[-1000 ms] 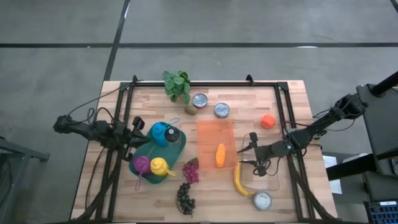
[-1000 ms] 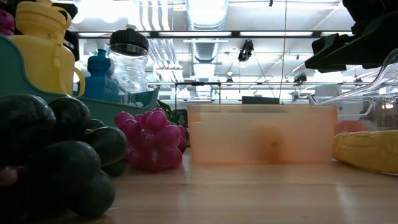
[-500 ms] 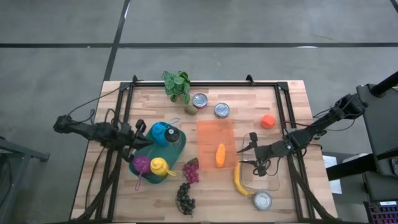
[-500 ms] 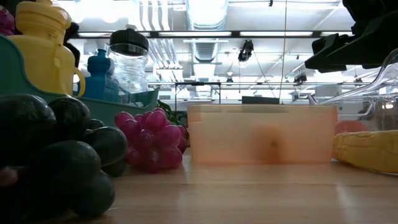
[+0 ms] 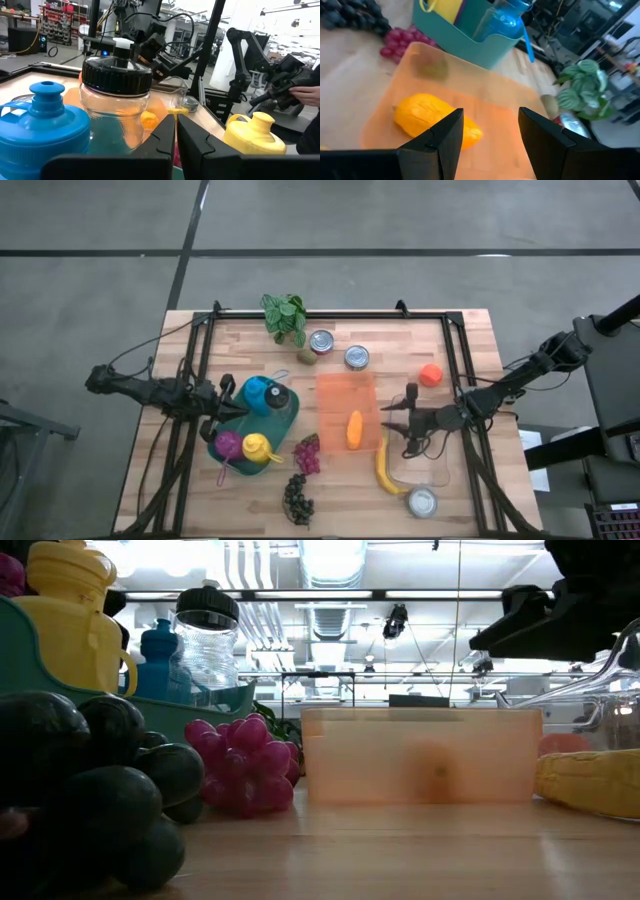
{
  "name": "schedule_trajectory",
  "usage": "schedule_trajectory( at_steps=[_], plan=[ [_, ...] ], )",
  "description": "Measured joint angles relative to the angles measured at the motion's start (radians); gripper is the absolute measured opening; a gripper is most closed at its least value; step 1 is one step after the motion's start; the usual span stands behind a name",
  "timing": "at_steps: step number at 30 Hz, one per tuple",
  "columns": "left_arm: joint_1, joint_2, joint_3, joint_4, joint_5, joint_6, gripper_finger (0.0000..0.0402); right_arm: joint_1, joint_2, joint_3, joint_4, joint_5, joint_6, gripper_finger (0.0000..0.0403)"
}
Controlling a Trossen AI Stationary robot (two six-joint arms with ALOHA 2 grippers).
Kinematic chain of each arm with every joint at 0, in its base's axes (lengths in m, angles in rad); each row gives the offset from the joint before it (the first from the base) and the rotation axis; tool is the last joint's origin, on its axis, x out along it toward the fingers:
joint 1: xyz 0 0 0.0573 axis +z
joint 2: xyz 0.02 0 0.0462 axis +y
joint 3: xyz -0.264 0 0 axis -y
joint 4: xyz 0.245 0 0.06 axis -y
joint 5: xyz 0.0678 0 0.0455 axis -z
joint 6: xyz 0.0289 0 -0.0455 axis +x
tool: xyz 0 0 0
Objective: Pick & Place Food Item
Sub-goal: Put the purple grapes into the orange bin
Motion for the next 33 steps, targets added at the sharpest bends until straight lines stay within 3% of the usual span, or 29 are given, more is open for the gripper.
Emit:
schedule_trajectory(
  at_steps=[5, 10, 18, 25, 33],
  plan=[
    [0.000, 0.000, 0.000, 0.000, 0.000, 0.003, 0.0021, 0.001, 0.000, 0.000, 0.000, 0.001, -0.054, 0.0189],
    [0.000, 0.000, 0.000, 0.000, 0.000, 0.003, 0.0021, 0.001, 0.000, 0.000, 0.009, -0.005, 0.015, 0.0189],
    [0.000, 0.000, 0.000, 0.000, 0.000, 0.003, 0.0021, 0.001, 0.000, 0.000, 0.029, -0.102, 0.572, 0.0189],
    [0.000, 0.001, 0.000, 0.000, 0.000, 0.003, 0.0022, 0.002, 0.006, 0.000, 0.033, -0.365, 1.008, 0.0189],
    [0.000, 0.001, 0.000, 0.000, 0.000, 0.003, 0.0022, -0.041, 0.003, 0.030, 0.040, -0.256, 1.221, 0.0189]
  ],
)
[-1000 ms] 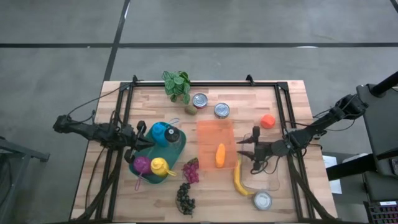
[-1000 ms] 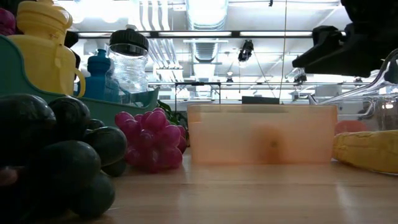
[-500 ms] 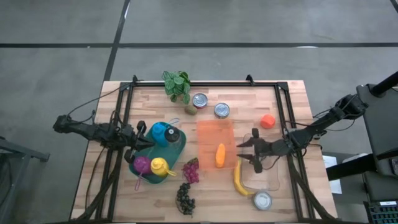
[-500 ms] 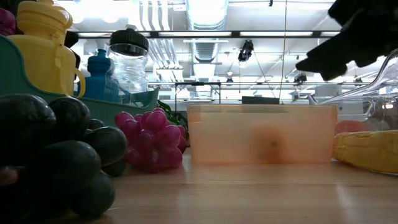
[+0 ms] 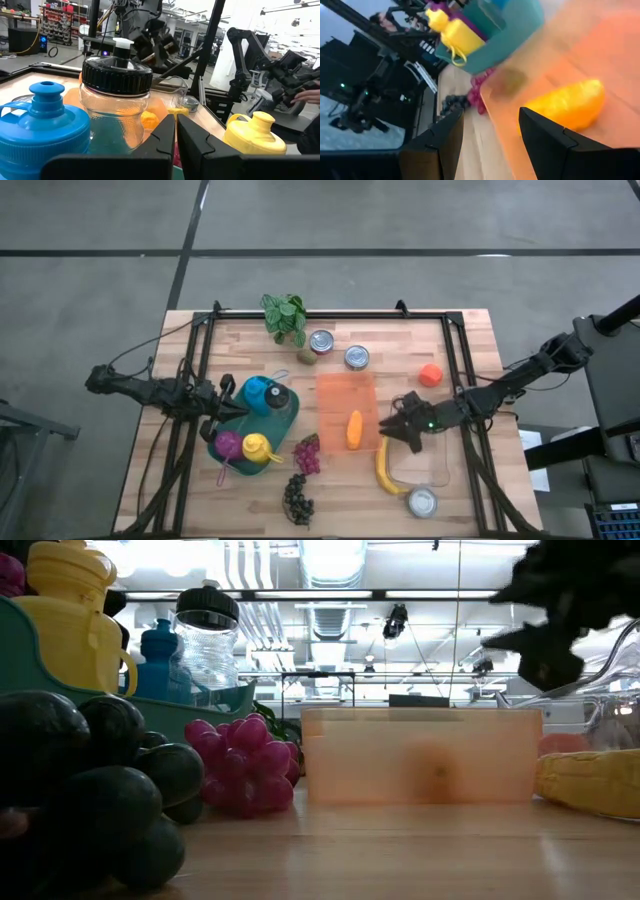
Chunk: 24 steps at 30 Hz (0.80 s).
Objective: Pick & Place Food Item
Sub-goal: Put the purple grapes into the orange bin
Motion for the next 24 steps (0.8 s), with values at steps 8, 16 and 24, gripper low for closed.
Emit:
schedule_trajectory(
  at_steps=[8, 16, 24],
  plan=[
    [0.000, 0.000, 0.000, 0.000, 0.000, 0.000, 0.0022, -0.004, 0.023, 0.376, -0.393, 0.096, -0.531, 0.0189],
    [0.000, 0.000, 0.000, 0.000, 0.000, 0.000, 0.0022, -0.047, 0.267, 0.839, -0.623, 0.112, -1.008, 0.0189],
    [0.000, 0.000, 0.000, 0.000, 0.000, 0.000, 0.0022, -0.125, 0.600, 1.200, -0.870, -0.061, -1.114, 0.0189]
  ],
)
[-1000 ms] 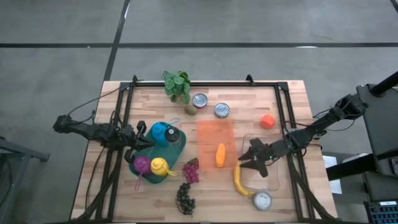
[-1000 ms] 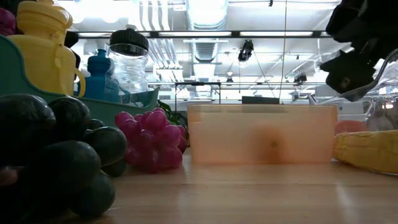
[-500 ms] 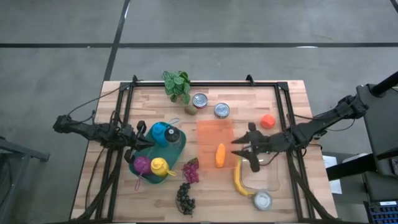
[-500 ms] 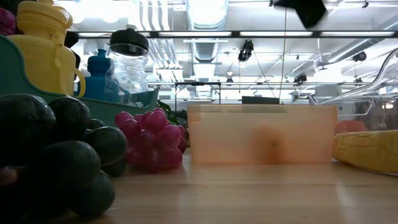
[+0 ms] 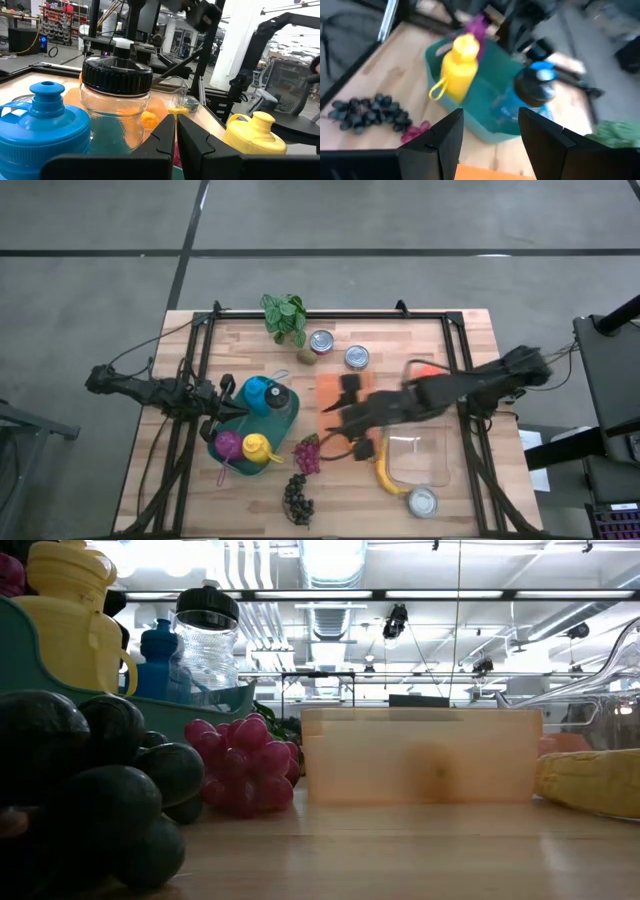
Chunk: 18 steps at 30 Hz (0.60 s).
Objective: Pick & Place Food Item
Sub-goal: Put the purple grapes into the orange bin
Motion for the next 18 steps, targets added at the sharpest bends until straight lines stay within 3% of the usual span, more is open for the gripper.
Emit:
schedule_trajectory(
  at_steps=[7, 13, 18],
  plan=[
    [0.000, 0.000, 0.000, 0.000, 0.000, 0.000, 0.0022, 0.009, 0.239, 0.199, -0.170, 0.056, -0.160, 0.0189],
    [0.000, 0.000, 0.000, 0.000, 0.000, 0.000, 0.0022, 0.015, 0.331, 0.249, -0.141, -0.107, -0.186, 0.0189],
    [0.000, 0.000, 0.000, 0.000, 0.000, 0.000, 0.0022, 0.035, 0.364, 0.234, -0.076, -0.155, -0.197, 0.0213]
  ],
)
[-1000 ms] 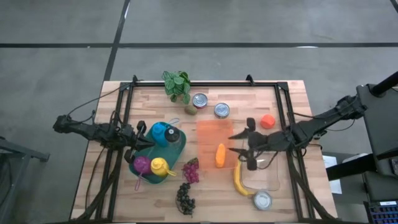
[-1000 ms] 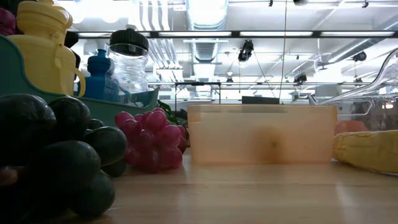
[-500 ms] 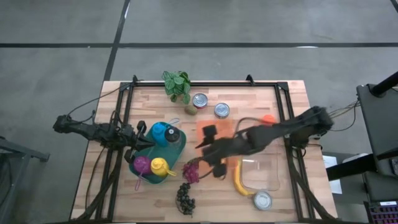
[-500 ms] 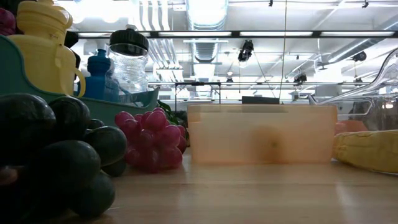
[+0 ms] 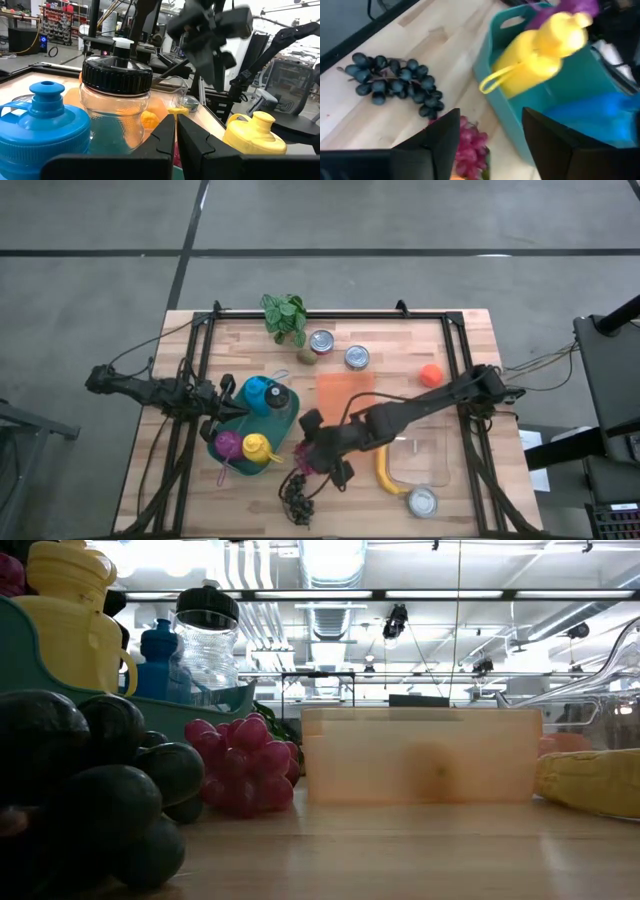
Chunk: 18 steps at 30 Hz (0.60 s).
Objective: Pick & Place Food Item
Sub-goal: Put the purple grapes into the orange bin
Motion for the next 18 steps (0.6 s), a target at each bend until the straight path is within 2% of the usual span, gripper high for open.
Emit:
schedule_trajectory(
  at_steps=[7, 18],
  plan=[
    [0.000, 0.000, 0.000, 0.000, 0.000, 0.000, 0.0022, 0.074, 0.023, -0.053, 0.013, -0.003, -0.049, 0.0284],
    [0.000, 0.000, 0.000, 0.000, 0.000, 0.000, 0.0022, 0.087, 0.101, -0.126, 0.134, 0.055, -0.025, 0.0290]
  ],
)
